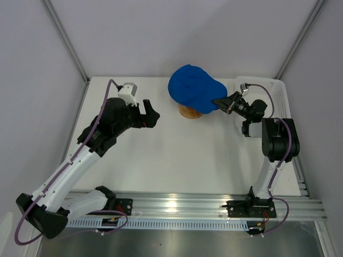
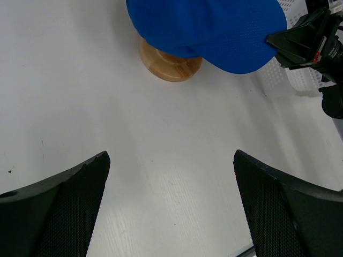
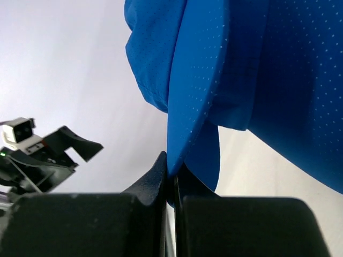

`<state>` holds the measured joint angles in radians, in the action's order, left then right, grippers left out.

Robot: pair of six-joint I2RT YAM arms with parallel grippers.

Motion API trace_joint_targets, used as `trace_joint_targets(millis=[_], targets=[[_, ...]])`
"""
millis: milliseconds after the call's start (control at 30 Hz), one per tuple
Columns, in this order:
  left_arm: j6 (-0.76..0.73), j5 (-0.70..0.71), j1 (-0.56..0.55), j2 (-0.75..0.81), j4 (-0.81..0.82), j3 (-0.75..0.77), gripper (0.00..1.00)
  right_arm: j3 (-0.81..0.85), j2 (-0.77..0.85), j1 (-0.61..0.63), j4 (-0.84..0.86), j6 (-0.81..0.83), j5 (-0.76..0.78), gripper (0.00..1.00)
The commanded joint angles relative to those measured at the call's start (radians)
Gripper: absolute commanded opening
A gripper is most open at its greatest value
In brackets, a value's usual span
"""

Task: Stack the hats

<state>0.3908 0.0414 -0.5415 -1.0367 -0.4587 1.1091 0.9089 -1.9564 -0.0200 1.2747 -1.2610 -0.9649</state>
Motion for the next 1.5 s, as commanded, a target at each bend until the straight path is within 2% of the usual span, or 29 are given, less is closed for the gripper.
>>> trace_joint_targets(millis=[0, 100, 233, 367, 567, 700, 867, 933, 967, 1000, 1067, 1100, 1133, 1167, 1267, 1333, 1367, 1467], targets=[[-0.006, 0.000, -0.009, 0.006, -0.012, 0.044, 0.99, 0.054, 0.037, -0.018, 0.190, -0.150, -0.011, 0.00], [0.000, 0.014, -0.009, -0.002, -0.031, 0.034, 1.00, 0.134, 0.033, -0.020, 0.069, -0.227, -0.081, 0.00], [0.005, 0.020, -0.009, -0.022, -0.038, 0.038, 1.00, 0.228, -0.030, -0.026, 0.223, -0.426, -0.109, 0.00], [0.011, 0.008, -0.009, -0.048, -0.040, 0.054, 1.00, 0.283, -0.064, -0.038, 0.223, -0.524, -0.118, 0.00], [0.011, 0.009, -0.011, -0.063, -0.041, 0.057, 1.00, 0.289, -0.090, -0.078, 0.078, -0.489, -0.181, 0.00], [0.013, 0.009, -0.011, -0.072, -0.043, 0.055, 0.99, 0.295, -0.136, -0.103, 0.161, -0.546, -0.245, 0.00], [0.022, 0.011, -0.011, -0.094, -0.058, 0.069, 1.00, 0.332, -0.193, -0.144, 0.120, -0.525, -0.273, 0.00], [0.025, 0.012, -0.012, -0.092, -0.060, 0.066, 1.00, 0.343, -0.214, -0.152, 0.066, -0.470, -0.290, 0.00], [0.025, 0.014, -0.012, -0.091, -0.060, 0.066, 1.00, 0.350, -0.217, -0.152, 0.030, -0.436, -0.293, 0.00], [0.025, 0.017, -0.012, -0.091, -0.057, 0.066, 1.00, 0.351, -0.222, -0.152, -0.082, -0.389, -0.294, 0.00], [0.025, 0.023, -0.012, -0.092, -0.049, 0.057, 1.00, 0.363, -0.213, -0.153, -0.255, -0.170, -0.290, 0.00], [0.025, 0.026, -0.012, -0.098, -0.051, 0.060, 0.99, 0.373, -0.207, -0.153, -0.481, -0.076, -0.278, 0.00], [0.025, 0.028, -0.012, -0.102, -0.052, 0.060, 0.99, 0.395, -0.197, -0.153, -0.615, 0.031, -0.270, 0.00], [0.025, 0.029, -0.012, -0.114, -0.055, 0.063, 0.99, 0.463, -0.179, -0.153, -0.955, 0.293, -0.232, 0.00], [0.031, 0.025, -0.012, -0.134, -0.060, 0.067, 1.00, 0.609, -0.153, -0.149, -1.489, 0.707, -0.094, 0.00], [0.033, 0.023, -0.012, -0.141, -0.061, 0.070, 0.99, 0.627, -0.136, -0.153, -1.458, 0.692, -0.126, 0.00], [0.031, 0.022, -0.014, -0.149, -0.058, 0.070, 0.99, 0.616, -0.122, -0.161, -1.377, 0.630, -0.159, 0.00], [0.033, 0.022, -0.014, -0.152, -0.048, 0.071, 1.00, 0.637, -0.110, -0.161, -1.417, 0.649, -0.135, 0.03]])
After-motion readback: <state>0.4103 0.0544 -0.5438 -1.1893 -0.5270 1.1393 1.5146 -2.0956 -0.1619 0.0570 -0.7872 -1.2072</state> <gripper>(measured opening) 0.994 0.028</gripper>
